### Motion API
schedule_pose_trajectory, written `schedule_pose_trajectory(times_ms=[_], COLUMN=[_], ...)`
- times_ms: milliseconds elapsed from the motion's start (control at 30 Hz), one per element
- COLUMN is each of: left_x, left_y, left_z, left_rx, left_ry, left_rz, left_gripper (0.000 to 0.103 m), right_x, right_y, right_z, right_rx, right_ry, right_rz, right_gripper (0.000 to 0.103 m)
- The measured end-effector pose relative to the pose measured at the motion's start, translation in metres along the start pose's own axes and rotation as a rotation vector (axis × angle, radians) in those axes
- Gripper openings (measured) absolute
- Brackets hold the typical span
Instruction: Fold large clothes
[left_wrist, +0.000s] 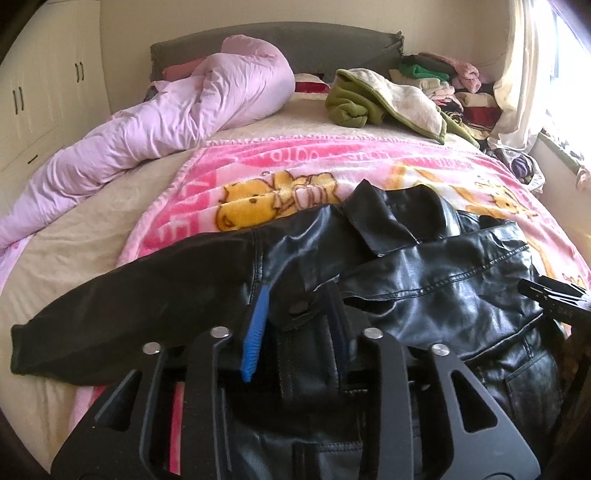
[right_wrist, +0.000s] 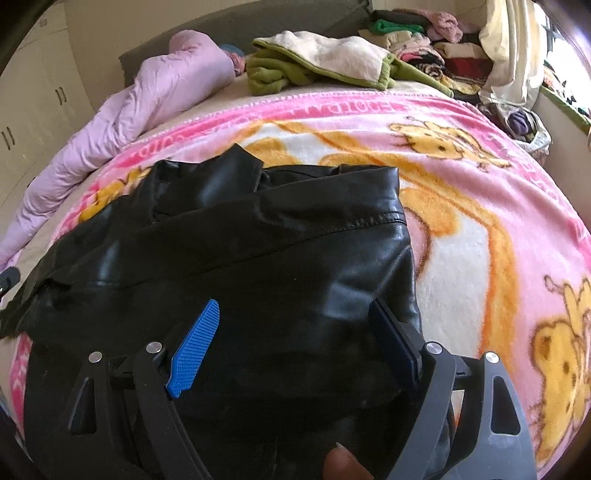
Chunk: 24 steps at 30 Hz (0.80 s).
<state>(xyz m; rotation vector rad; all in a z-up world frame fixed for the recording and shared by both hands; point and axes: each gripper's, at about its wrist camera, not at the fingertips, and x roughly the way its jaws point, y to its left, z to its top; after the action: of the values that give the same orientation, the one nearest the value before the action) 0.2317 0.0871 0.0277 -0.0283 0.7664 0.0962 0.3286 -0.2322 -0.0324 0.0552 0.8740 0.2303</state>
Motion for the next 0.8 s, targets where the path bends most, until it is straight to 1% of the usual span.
schedule_pose_trajectory(times_ms=[67,167,333,367,433,467,500,633,733,800], left_x=[-0.002,-0.006,-0.006,-0.004,0.003,0.008,0.011,0.028,0.047,0.056], left_y=[-0.002,-0.004,-0.011,-0.013,-0.015,-0.017,-0.018,-0.021,-0.018,-0.016], left_z=[0.0,-0.001,-0.004,-0.007,-0.011,-0.015,-0.018,-0.031,-0.042,-0.05], left_rx=[0.006,0.012,0.023,0.025,0.022,0.021,0.023,0.032,0.016,0.005], left_ry=[-0.005,-0.01,0.002,0.014,0.044,0.068,0.082,0.142,0.204,0.222], left_rz=[0.008,0.009,0.006,-0.003,-0.017,-0.022,-0.019,0.0,-0.005,-0.013], left_gripper=[0.028,0.033,0.033,0.033,0.028,0.023,0.022,0.022,0.022,0.023], right_x=[-0.009,-0.017,-0.025,-0.025,-0.021,-0.019,-0.017,-0.007,0.001,0.003], right_y=[0.003,0.009,0.016,0.017,0.017,0.015,0.014,0.005,0.003,0.004], right_z=[-0.003,-0.006,-0.015,-0.018,-0.023,-0.025,-0.027,-0.034,-0.037,-0.038], right_rx=[-0.013,-0.032,-0.059,-0.064,-0.07,-0.065,-0.061,-0.028,-0.022,-0.026], right_ry=[-0.014,-0.026,-0.01,-0.003,0.021,0.037,0.046,0.091,0.108,0.11], right_rz=[0.013,0.031,0.087,0.089,0.082,0.076,0.074,0.067,0.063,0.054], right_gripper=[0.082,0.082,0.078,0.078,0.076,0.076,0.076,0.075,0.074,0.074])
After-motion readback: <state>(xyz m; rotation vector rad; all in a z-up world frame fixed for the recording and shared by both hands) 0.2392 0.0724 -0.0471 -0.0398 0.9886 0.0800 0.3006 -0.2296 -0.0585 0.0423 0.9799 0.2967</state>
